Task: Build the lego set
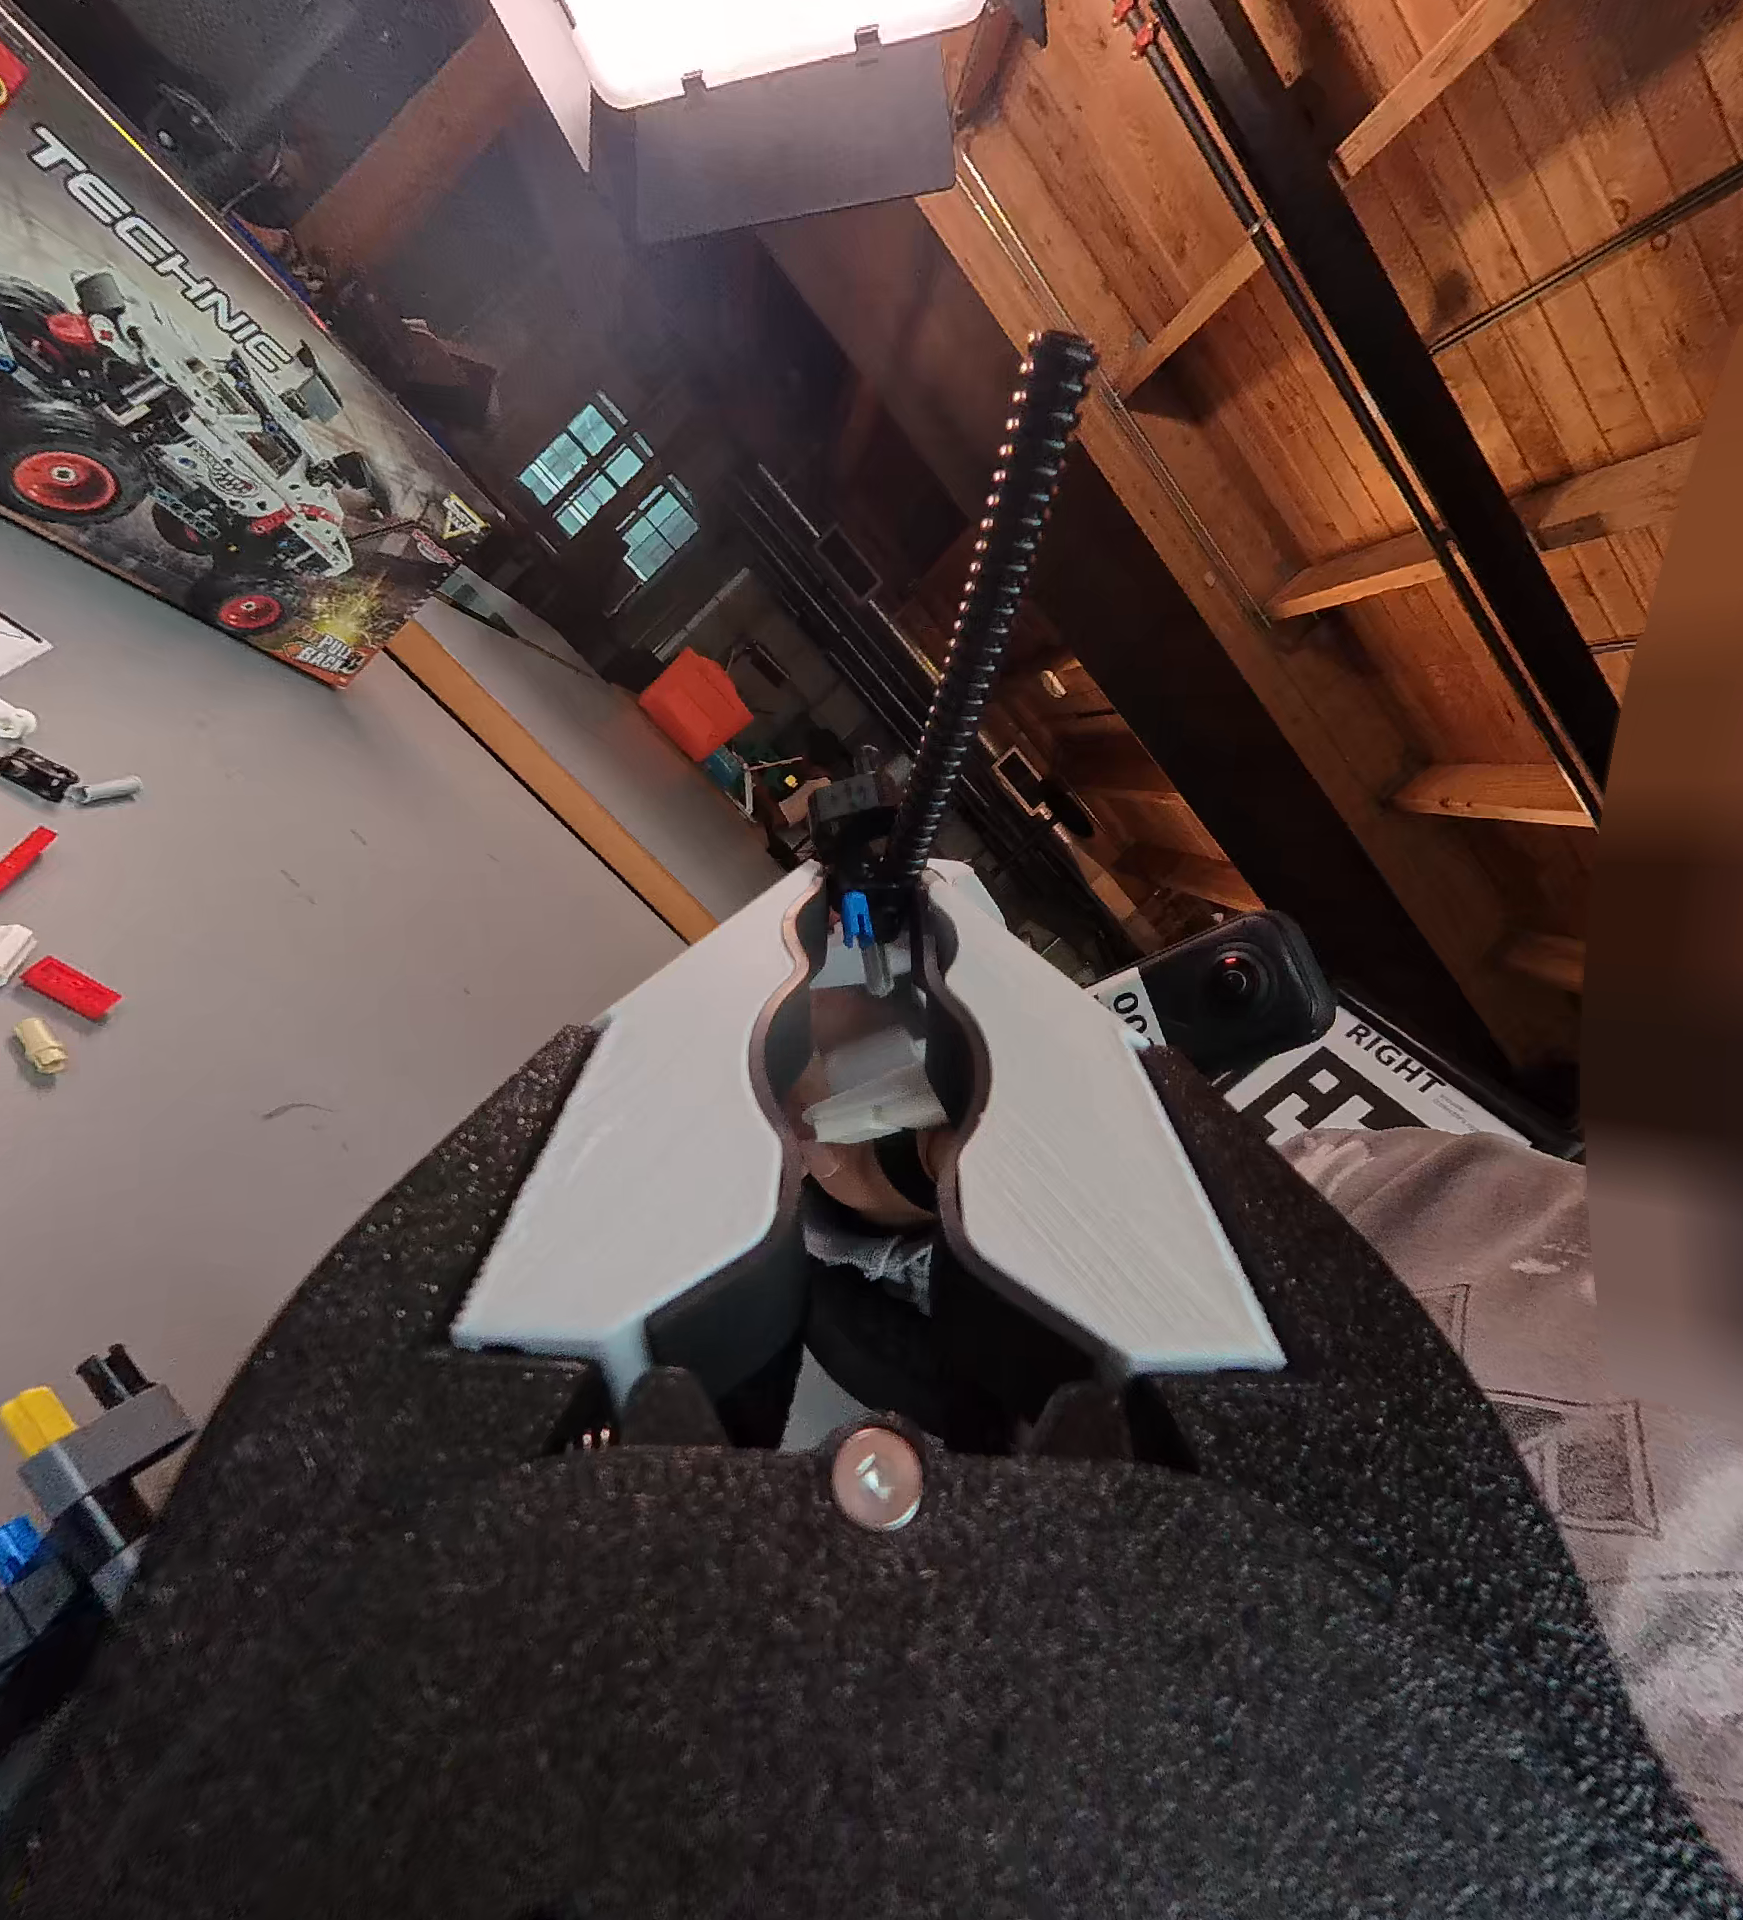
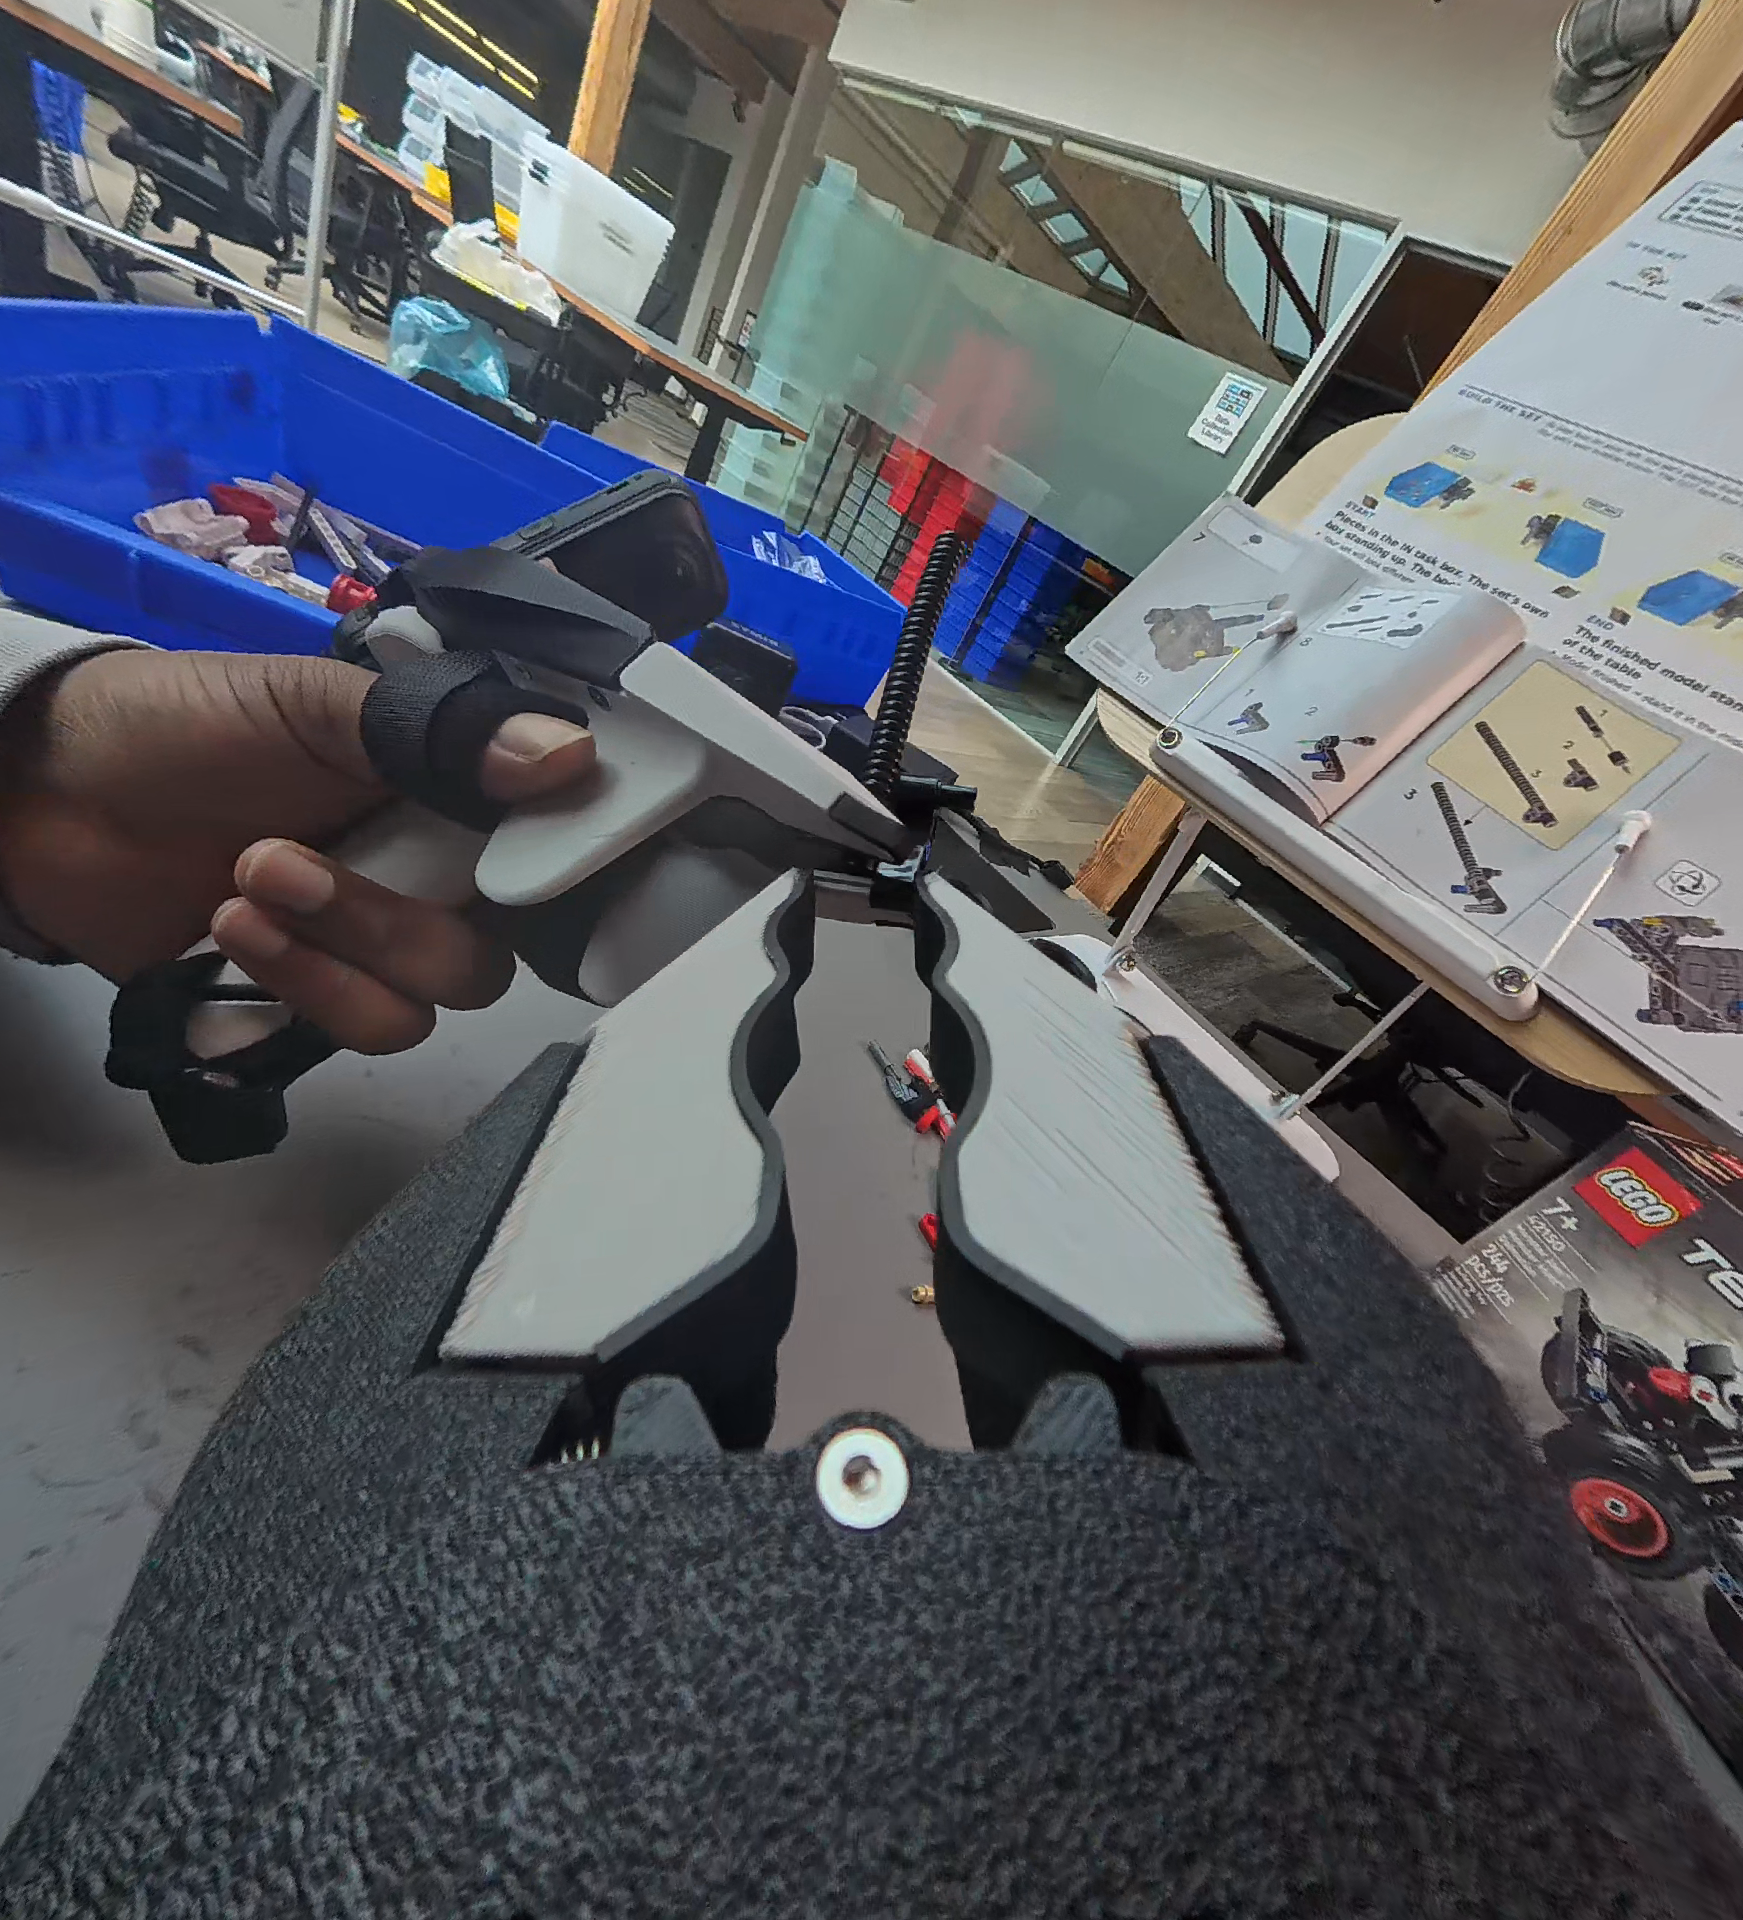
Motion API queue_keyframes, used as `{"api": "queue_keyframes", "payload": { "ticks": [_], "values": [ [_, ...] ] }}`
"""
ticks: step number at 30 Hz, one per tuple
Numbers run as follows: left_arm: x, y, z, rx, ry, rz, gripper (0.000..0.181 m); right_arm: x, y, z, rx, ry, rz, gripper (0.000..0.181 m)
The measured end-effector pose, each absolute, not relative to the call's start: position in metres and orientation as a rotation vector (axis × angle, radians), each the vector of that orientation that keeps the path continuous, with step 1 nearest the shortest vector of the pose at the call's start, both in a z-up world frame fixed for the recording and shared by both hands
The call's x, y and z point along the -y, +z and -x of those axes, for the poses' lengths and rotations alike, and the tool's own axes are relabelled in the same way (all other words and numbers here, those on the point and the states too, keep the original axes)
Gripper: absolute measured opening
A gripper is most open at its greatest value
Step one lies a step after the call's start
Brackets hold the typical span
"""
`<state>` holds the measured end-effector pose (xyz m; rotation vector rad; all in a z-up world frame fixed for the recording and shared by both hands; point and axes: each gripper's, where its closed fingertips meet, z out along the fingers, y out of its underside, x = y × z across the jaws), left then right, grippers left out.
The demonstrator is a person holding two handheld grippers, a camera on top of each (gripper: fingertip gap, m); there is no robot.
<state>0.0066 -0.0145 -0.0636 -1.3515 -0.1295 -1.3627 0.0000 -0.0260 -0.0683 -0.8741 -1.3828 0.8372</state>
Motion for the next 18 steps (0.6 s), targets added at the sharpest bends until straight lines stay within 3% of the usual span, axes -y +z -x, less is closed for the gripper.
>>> {"api": "queue_keyframes", "payload": {
  "ticks": [12,18],
  "values": [
    [0.018,-0.086,-0.021,-0.118,-1.151,1.586,0.014,0.022,-0.090,-0.009,1.550,1.256,1.043,0.018],
    [0.020,-0.090,-0.024,-0.093,-1.262,1.612,0.014,0.024,-0.093,-0.012,1.599,1.140,0.906,0.011]
  ]
}}
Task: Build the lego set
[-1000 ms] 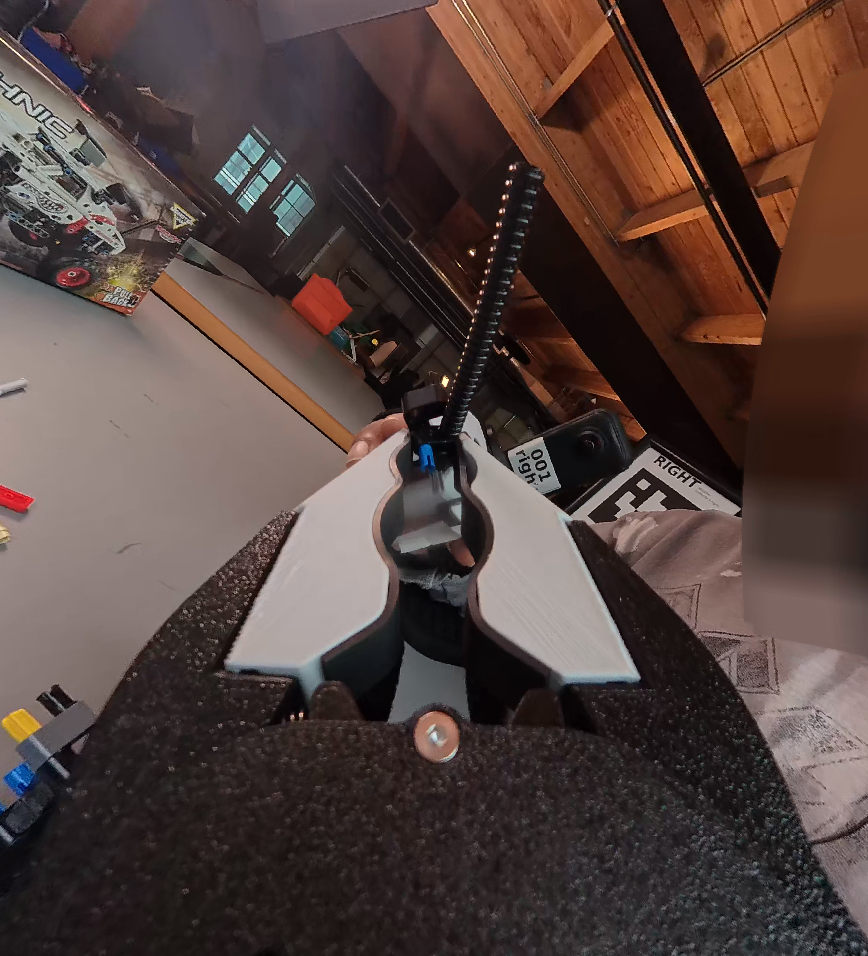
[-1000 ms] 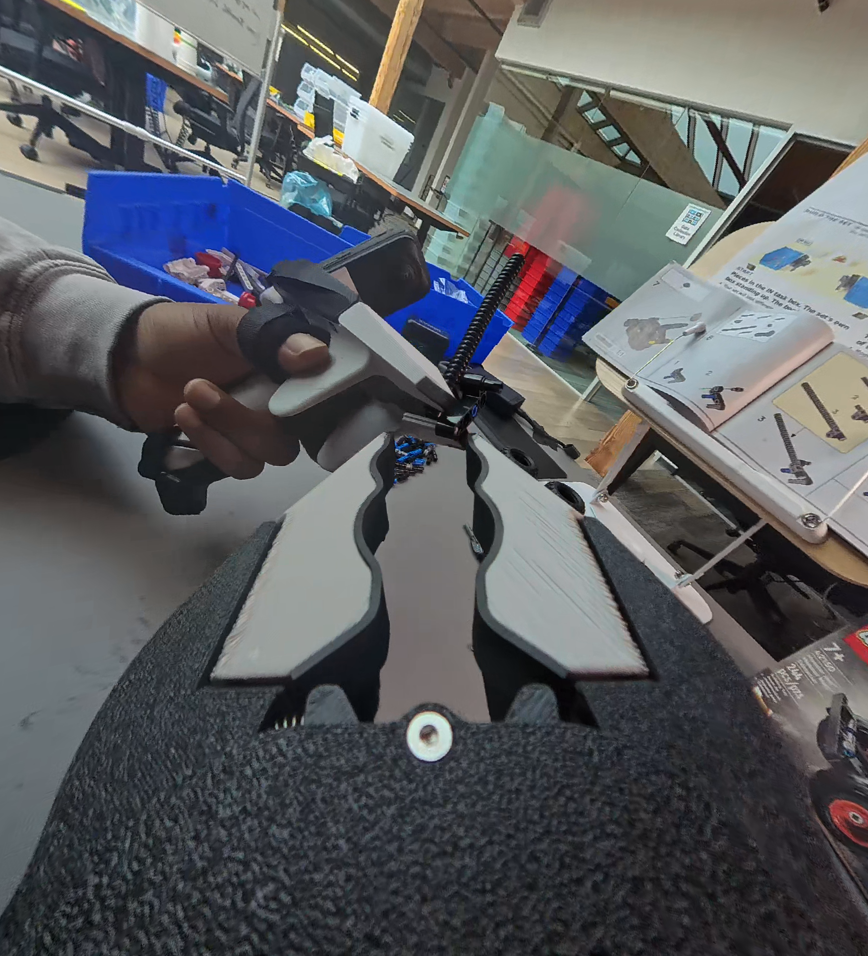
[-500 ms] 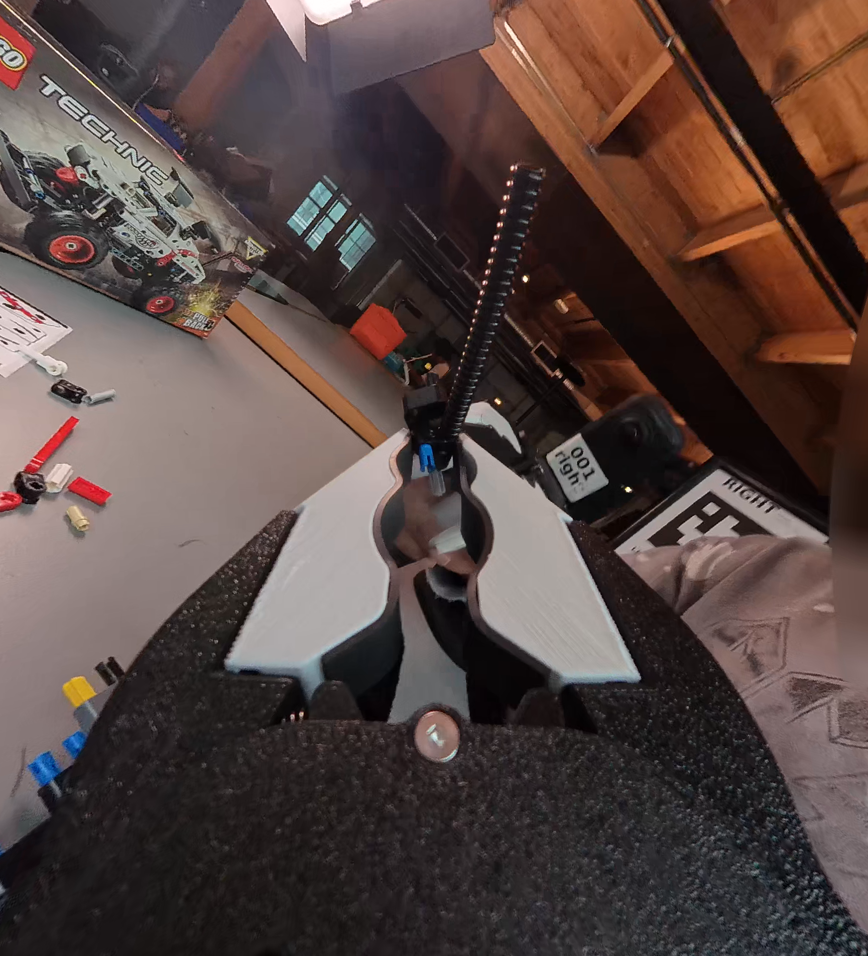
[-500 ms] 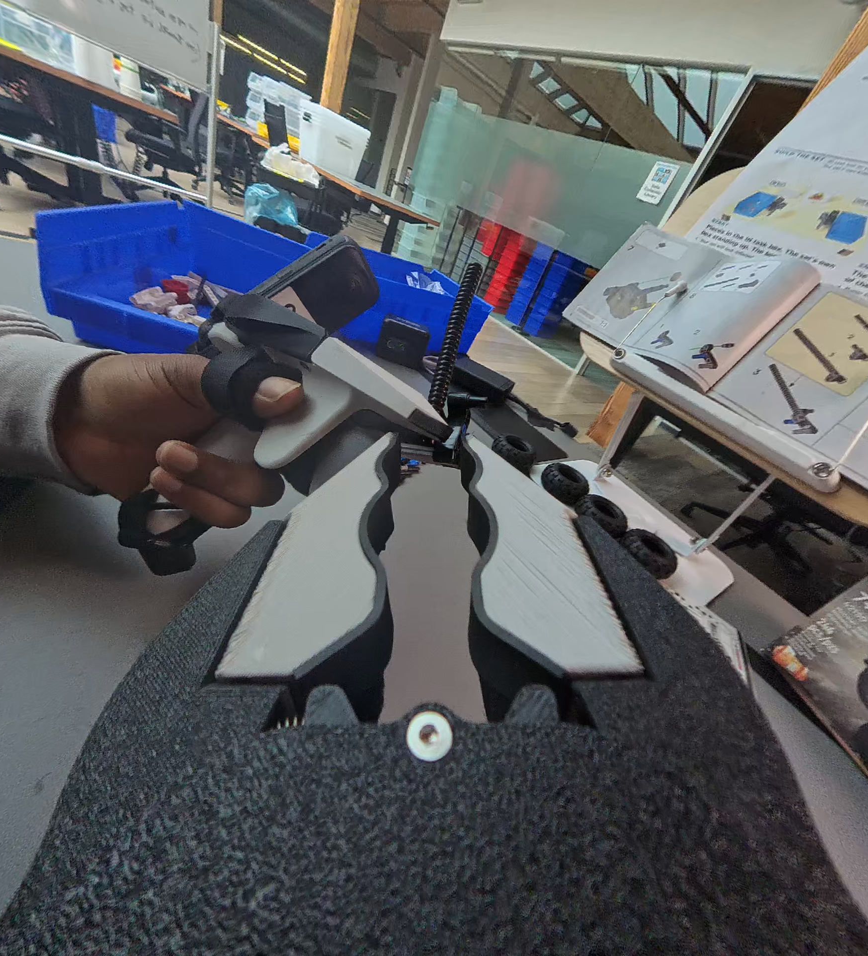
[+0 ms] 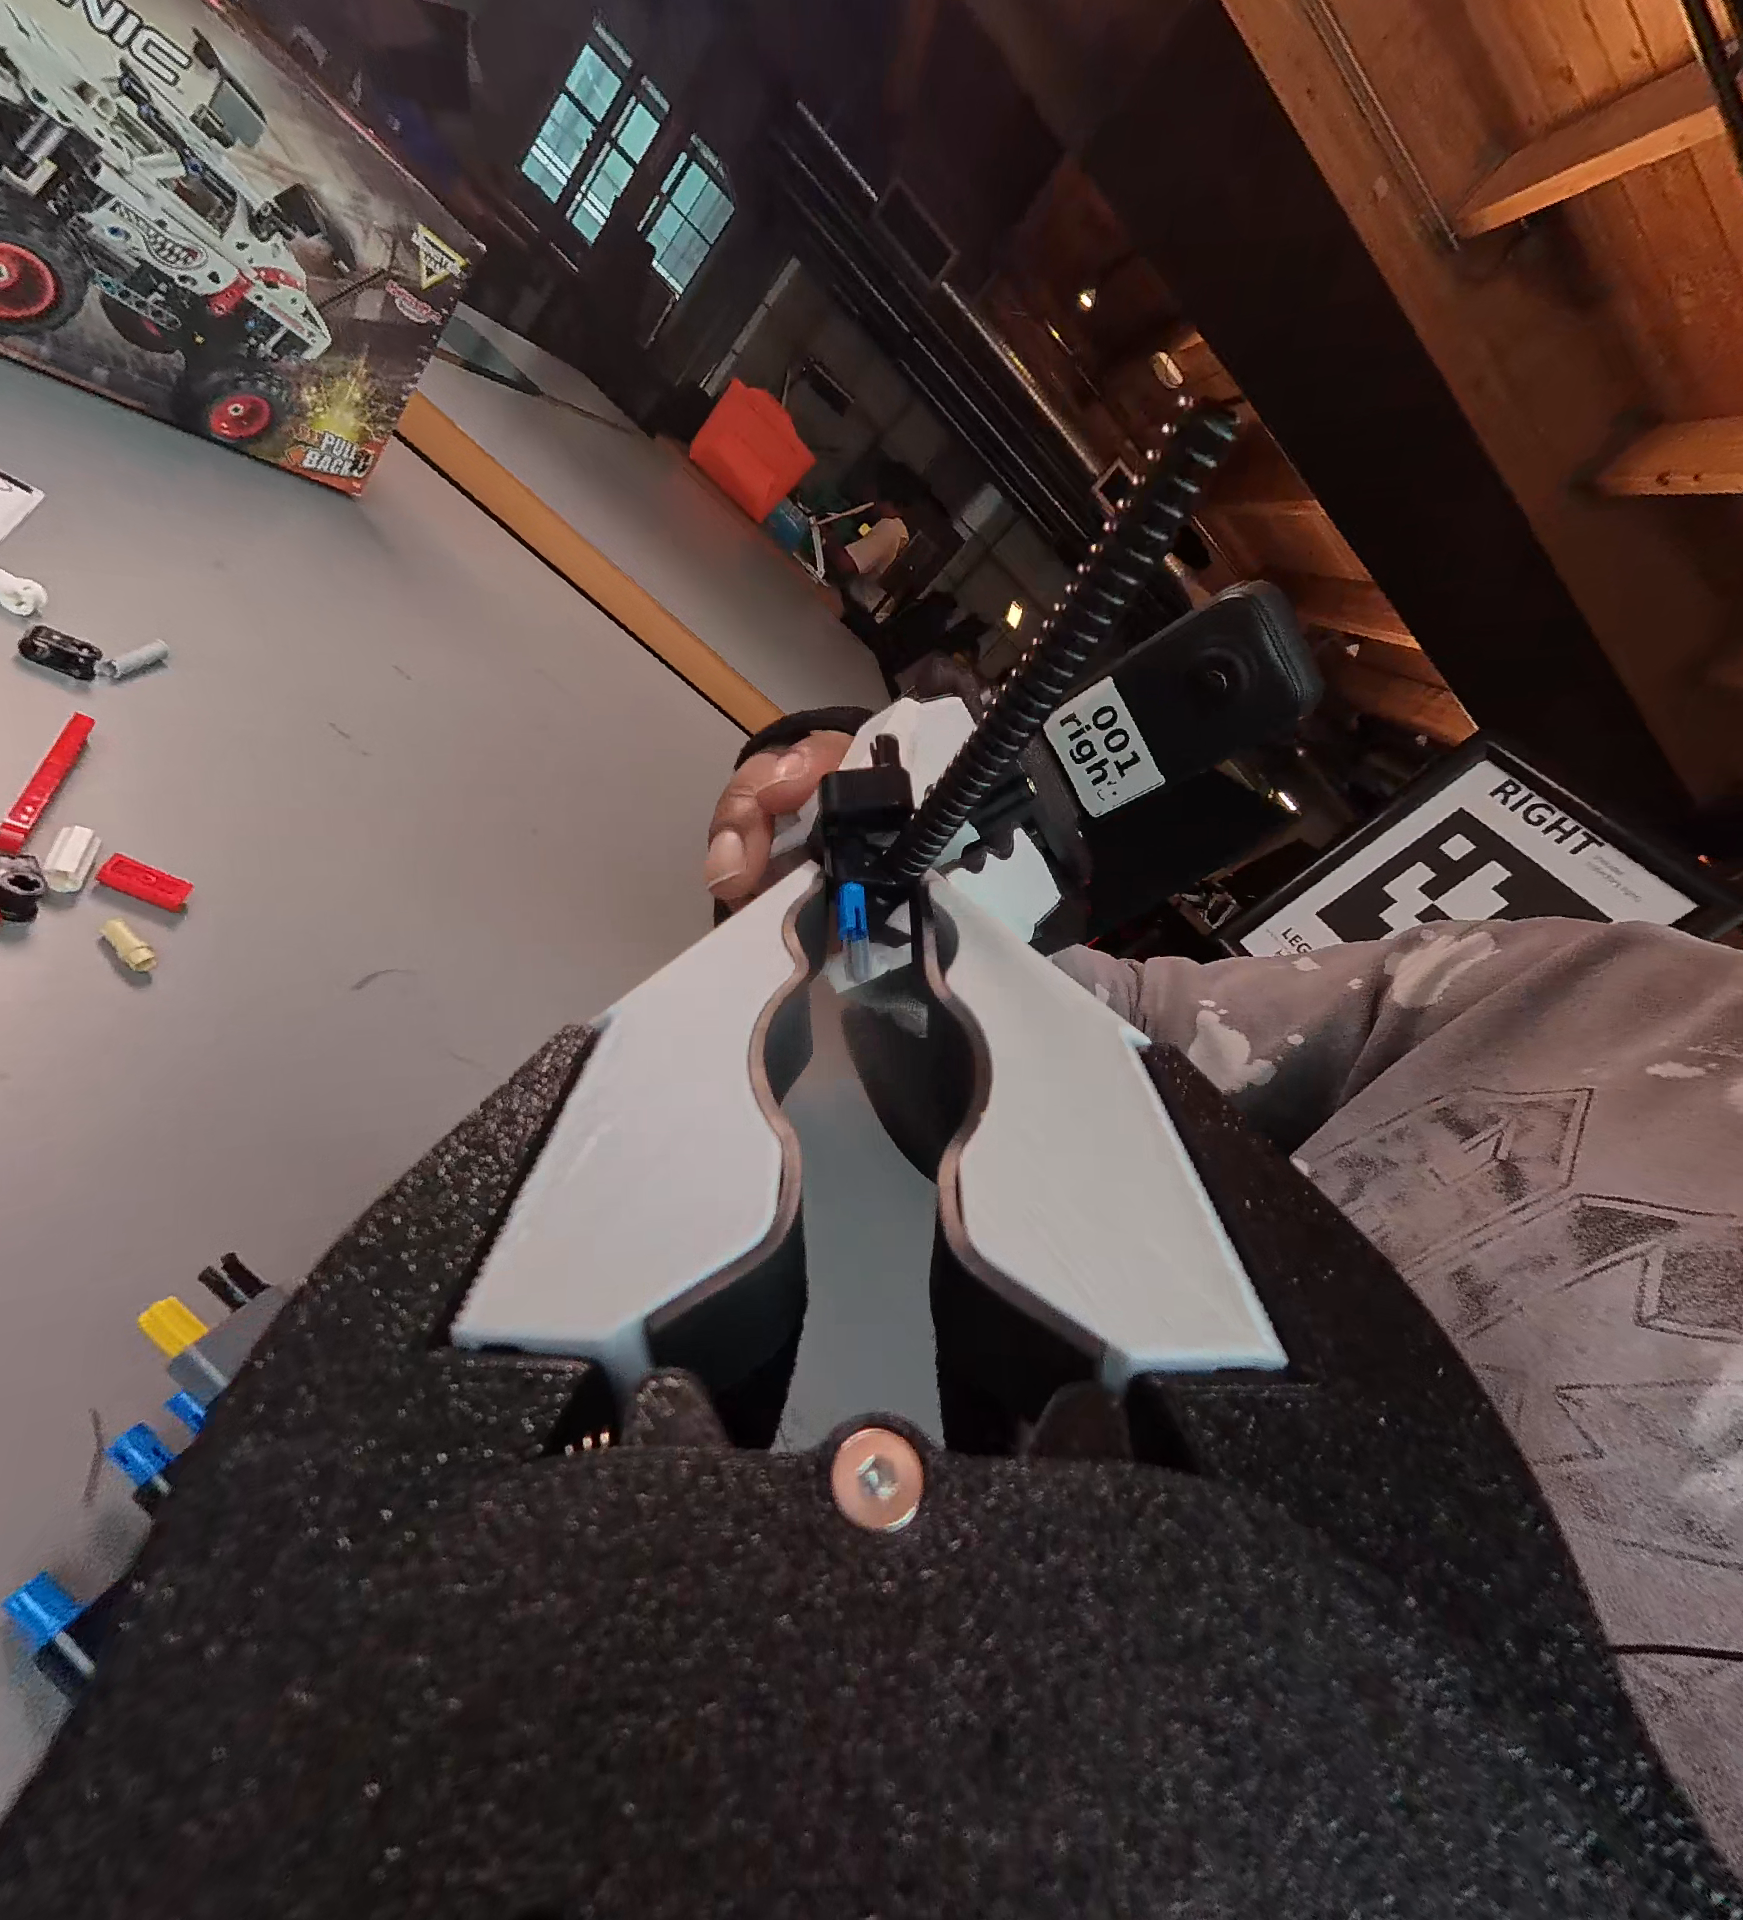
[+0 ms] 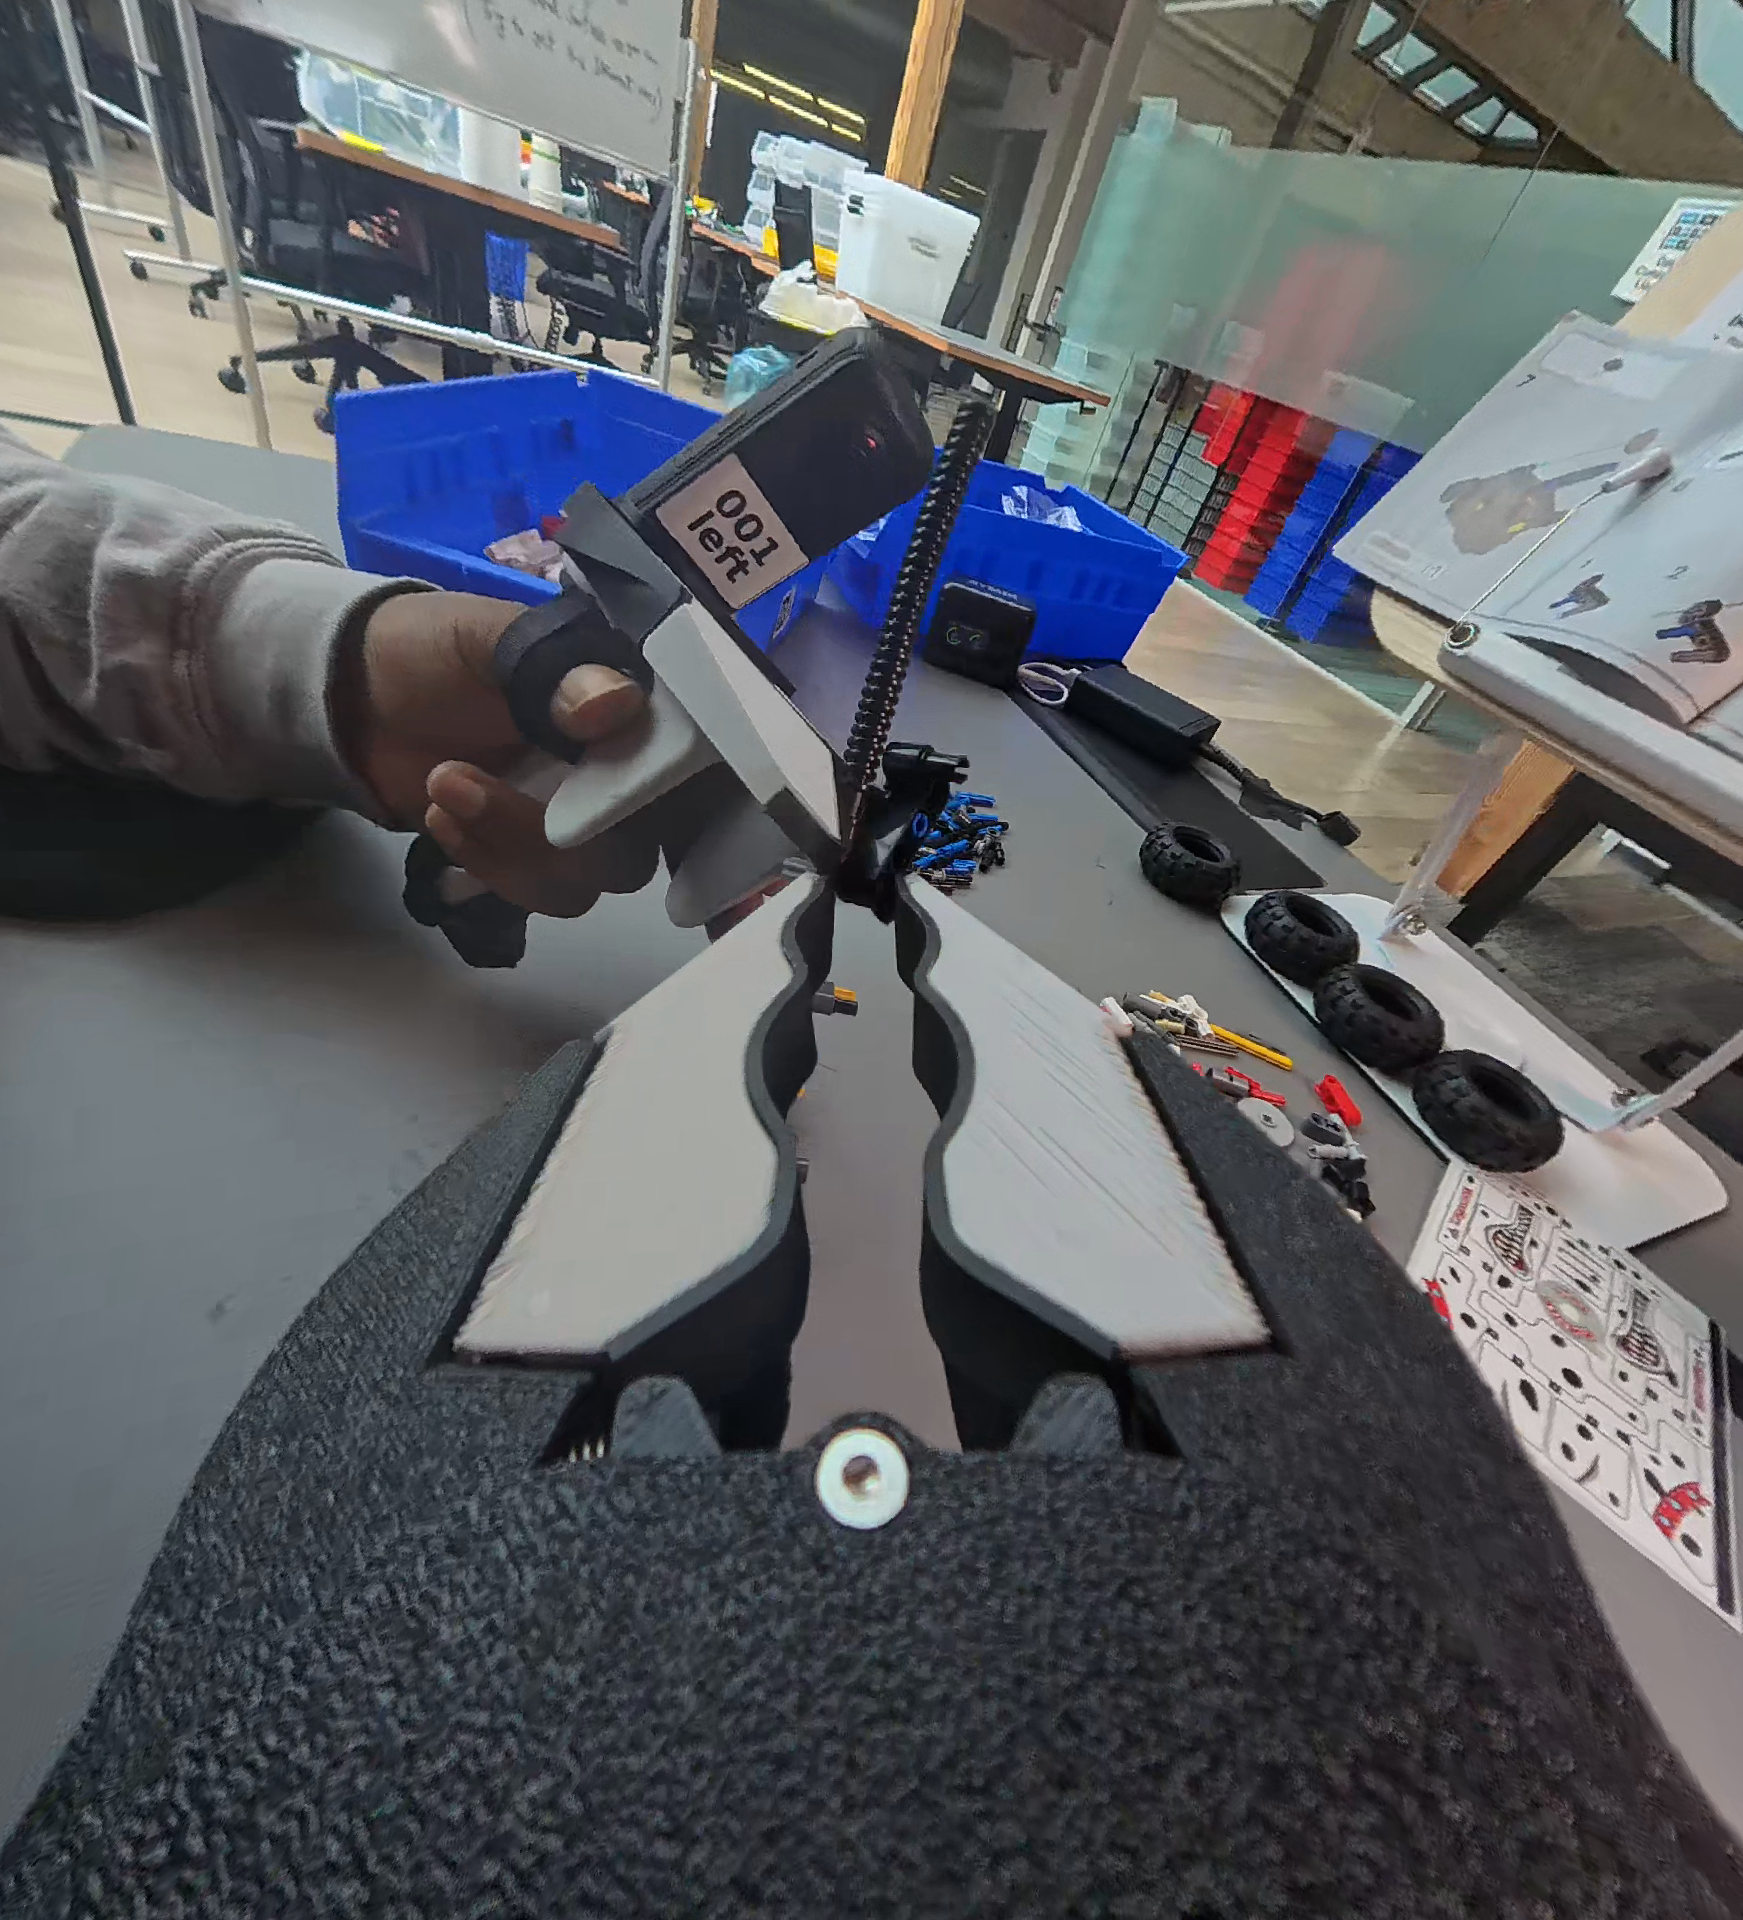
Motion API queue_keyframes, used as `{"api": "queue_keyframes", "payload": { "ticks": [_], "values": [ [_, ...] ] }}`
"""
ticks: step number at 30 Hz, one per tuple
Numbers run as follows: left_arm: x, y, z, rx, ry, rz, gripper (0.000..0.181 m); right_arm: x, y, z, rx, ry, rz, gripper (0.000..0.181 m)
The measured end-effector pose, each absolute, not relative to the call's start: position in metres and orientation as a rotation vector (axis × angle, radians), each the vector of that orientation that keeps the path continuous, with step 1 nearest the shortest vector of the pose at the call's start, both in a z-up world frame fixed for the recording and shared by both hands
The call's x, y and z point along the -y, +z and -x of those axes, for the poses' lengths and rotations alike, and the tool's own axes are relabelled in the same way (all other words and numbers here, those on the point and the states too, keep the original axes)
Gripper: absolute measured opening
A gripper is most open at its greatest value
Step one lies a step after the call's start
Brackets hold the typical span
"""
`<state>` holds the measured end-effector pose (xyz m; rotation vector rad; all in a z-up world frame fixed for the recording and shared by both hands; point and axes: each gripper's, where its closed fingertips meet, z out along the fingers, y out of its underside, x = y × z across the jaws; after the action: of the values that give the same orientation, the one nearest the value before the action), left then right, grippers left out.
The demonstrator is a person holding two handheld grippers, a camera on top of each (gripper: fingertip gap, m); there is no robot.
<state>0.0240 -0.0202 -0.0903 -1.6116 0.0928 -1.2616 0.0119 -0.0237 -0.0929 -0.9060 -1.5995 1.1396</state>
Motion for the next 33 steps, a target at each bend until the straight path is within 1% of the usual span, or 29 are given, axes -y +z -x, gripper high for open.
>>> {"api": "queue_keyframes", "payload": {
  "ticks": [4,6,7,13,17,21,24,28,33],
  "values": [
    [0.022,-0.093,-0.026,-0.105,-1.284,1.641,0.015,0.023,-0.094,-0.014,1.619,1.089,0.850,0.010],
    [0.023,-0.094,-0.024,-0.109,-1.275,1.660,0.022,0.022,-0.097,-0.014,1.639,1.079,0.852,0.010],
    [0.022,-0.093,-0.021,-0.103,-1.261,1.664,0.023,0.020,-0.099,-0.015,1.653,1.068,0.855,0.010],
    [0.019,-0.102,-0.014,-0.126,-1.130,1.738,0.018,0.017,-0.111,-0.015,1.712,1.061,0.889,0.010],
    [0.020,-0.103,-0.015,-0.183,-1.051,1.741,0.016,0.016,-0.109,-0.017,1.675,1.349,1.054,0.010],
    [0.020,-0.101,-0.018,-0.246,-0.967,1.730,0.016,0.014,-0.108,-0.019,1.626,1.657,1.227,0.017],
    [0.021,-0.098,-0.019,-0.269,-0.928,1.717,0.015,0.016,-0.108,-0.019,1.613,1.751,1.273,0.016],
    [0.022,-0.096,-0.020,-0.296,-0.904,1.707,0.015,0.023,-0.103,-0.020,1.609,1.849,1.277,0.009],
    [0.023,-0.097,-0.021,-0.337,-0.856,1.719,0.016,0.024,-0.102,-0.019,1.604,1.939,1.304,0.008]
  ]
}}
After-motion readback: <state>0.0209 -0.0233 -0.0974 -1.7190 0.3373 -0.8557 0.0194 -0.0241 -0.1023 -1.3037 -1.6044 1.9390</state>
